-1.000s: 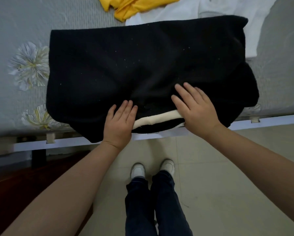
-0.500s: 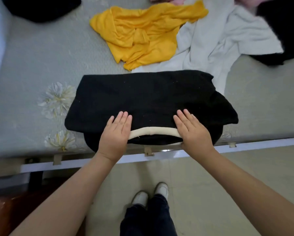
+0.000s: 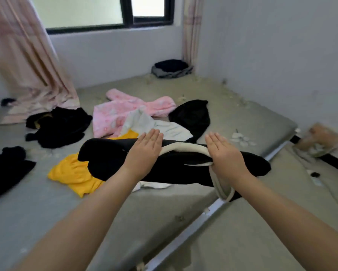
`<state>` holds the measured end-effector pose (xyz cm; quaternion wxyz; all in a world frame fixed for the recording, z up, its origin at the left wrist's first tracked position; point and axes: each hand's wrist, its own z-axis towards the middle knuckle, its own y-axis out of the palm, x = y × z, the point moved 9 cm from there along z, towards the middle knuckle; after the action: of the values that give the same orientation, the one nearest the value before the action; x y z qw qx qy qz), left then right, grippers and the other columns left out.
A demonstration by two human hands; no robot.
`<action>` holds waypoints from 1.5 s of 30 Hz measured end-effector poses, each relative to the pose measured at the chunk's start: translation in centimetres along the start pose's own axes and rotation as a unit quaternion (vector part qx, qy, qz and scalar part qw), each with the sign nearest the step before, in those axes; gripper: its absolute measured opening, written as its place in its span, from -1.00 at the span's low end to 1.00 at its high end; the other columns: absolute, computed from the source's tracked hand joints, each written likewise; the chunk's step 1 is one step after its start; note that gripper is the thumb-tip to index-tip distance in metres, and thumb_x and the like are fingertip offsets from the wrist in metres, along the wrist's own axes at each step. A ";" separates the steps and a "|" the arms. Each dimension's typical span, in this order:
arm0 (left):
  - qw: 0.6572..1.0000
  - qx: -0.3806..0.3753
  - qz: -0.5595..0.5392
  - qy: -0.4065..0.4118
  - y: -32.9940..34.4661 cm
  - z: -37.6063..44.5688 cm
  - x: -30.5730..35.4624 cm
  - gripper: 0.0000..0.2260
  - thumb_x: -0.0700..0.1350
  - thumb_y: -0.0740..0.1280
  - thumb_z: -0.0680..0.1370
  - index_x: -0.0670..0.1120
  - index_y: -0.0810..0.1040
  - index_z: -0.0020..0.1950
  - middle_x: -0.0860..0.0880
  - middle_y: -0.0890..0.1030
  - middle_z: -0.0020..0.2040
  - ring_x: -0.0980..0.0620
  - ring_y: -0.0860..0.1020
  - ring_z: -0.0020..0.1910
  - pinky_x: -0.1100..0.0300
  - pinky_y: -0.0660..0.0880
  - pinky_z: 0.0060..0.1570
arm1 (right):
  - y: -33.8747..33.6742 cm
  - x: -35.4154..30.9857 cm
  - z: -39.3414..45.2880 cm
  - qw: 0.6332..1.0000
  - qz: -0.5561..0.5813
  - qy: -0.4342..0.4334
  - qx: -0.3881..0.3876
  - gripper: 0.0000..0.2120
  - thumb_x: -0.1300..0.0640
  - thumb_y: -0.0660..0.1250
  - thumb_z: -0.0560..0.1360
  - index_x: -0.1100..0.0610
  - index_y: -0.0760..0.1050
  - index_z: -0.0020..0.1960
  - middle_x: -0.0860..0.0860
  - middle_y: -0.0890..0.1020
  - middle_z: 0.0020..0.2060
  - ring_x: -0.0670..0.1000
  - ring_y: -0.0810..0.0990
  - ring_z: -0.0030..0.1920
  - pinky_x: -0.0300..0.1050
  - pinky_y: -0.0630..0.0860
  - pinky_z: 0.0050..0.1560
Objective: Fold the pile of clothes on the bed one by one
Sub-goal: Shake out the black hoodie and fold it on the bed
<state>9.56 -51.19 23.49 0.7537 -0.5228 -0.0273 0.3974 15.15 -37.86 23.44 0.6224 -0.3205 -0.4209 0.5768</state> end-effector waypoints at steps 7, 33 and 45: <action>0.988 0.077 -0.061 0.122 -6.0 18.4 13.5 -0.62 -0.35 0.25 0.30 -0.41 0.53 0.10 -0.34 0.59 0.06 -0.23 0.59 0.06 -0.04 0.53 -0.01 | -6.8 20.8 -6.0 0.976 -0.040 0.211 -0.037 -0.43 0.46 0.18 0.41 0.42 0.13 0.39 0.38 0.21 0.37 0.32 0.25 0.39 0.10 0.17 0.41; 0.968 -0.012 -0.139 0.208 4.8 79.8 47.0 -0.43 -0.25 0.10 0.59 -0.20 -0.16 0.50 -0.13 -0.10 0.53 -0.03 -0.10 0.51 0.15 -0.15 0.44 | -3.3 85.7 -3.0 0.913 -0.144 0.365 -0.110 -0.39 0.31 0.09 0.52 0.25 -0.11 0.49 0.15 0.02 0.50 0.06 0.01 0.50 -0.17 -0.06 0.44; 0.958 -0.006 -0.168 0.234 15.6 105.7 54.4 -0.40 -0.25 0.14 0.57 -0.23 -0.15 0.49 -0.15 -0.07 0.52 -0.06 -0.08 0.51 0.14 -0.14 0.44 | 4.6 110.8 5.9 0.895 -0.134 0.410 -0.112 -0.42 0.33 0.19 0.46 0.30 0.09 0.44 0.20 0.26 0.39 0.14 0.22 0.39 -0.04 0.24 0.31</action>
<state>-10.49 66.08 38.22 0.7914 -0.5939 0.0602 0.1318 5.62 71.72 39.10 0.7712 -0.5370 -0.2289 0.2541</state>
